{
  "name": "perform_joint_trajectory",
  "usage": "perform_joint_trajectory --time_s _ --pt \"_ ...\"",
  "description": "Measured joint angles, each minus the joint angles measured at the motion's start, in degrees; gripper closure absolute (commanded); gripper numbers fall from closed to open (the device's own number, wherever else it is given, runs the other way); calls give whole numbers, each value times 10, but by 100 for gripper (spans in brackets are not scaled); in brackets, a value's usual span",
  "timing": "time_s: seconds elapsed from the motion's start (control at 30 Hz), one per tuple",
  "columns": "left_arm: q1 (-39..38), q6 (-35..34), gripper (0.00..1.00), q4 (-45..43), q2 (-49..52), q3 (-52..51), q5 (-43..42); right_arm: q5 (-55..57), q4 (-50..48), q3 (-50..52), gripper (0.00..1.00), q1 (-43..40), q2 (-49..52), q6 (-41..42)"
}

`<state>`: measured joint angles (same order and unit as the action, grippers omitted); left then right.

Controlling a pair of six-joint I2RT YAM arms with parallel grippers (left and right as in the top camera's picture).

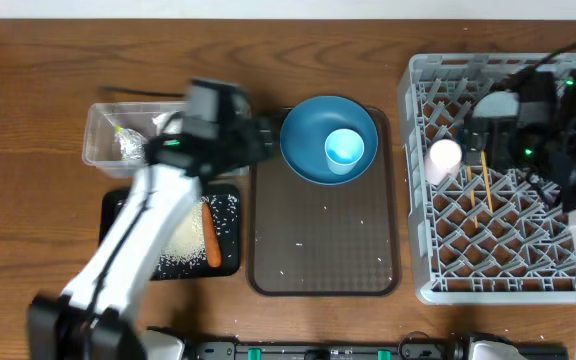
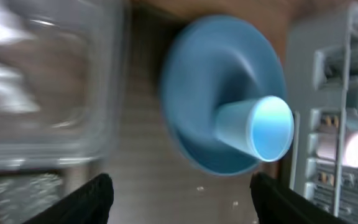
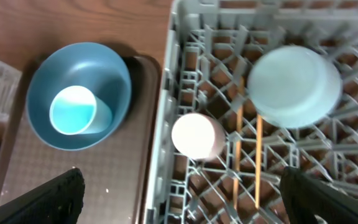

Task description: Sort waste into correct bins and load items into the dishwasher rack

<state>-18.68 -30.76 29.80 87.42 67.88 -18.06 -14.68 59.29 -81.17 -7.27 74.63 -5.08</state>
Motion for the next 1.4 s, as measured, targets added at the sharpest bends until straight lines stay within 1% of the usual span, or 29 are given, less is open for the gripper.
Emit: perform_joint_trajectory --time_s 0.1,0.23,0.33,0.37,0.47,0.53,0.57,0.67,0.77,0.87,1.1,1.2,1.3,1.4 --pt "-54 -21 27 -71 52 0 2 0 14 0 1 -11 0 1" --pt "-97 -44 27 -141 95 0 5 -1 25 0 1 -11 0 1" --pt "-126 -61 27 -169 123 0 24 -2 28 0 1 -11 0 1" --pt "-136 -66 29 -176 134 0 33 -2 29 0 1 -11 0 1" --pt "-156 -77 42 -184 158 0 55 -2 30 0 1 -11 0 1" --pt "-167 -81 53 -184 168 0 71 -2 30 0 1 -11 0 1" --pt "-169 -83 60 -184 170 0 78 -2 30 0 1 -11 0 1" --pt "-171 -85 74 -185 172 0 92 -2 31 0 1 -11 0 1" --pt "-170 -85 86 -184 172 0 100 -3 36 0 1 -11 0 1" --pt "-170 -86 94 -185 172 0 106 -3 43 0 1 -11 0 1" --pt "-167 -82 94 -184 170 0 113 -21 52 0 1 -11 0 0" --pt "-153 -73 94 -182 155 0 96 -48 53 0 1 -11 0 -9" --pt "-126 -66 94 -177 110 0 45 -81 55 0 1 -11 0 -26" --pt "-83 -65 94 -179 44 0 -50 -132 63 0 1 -11 0 -54"
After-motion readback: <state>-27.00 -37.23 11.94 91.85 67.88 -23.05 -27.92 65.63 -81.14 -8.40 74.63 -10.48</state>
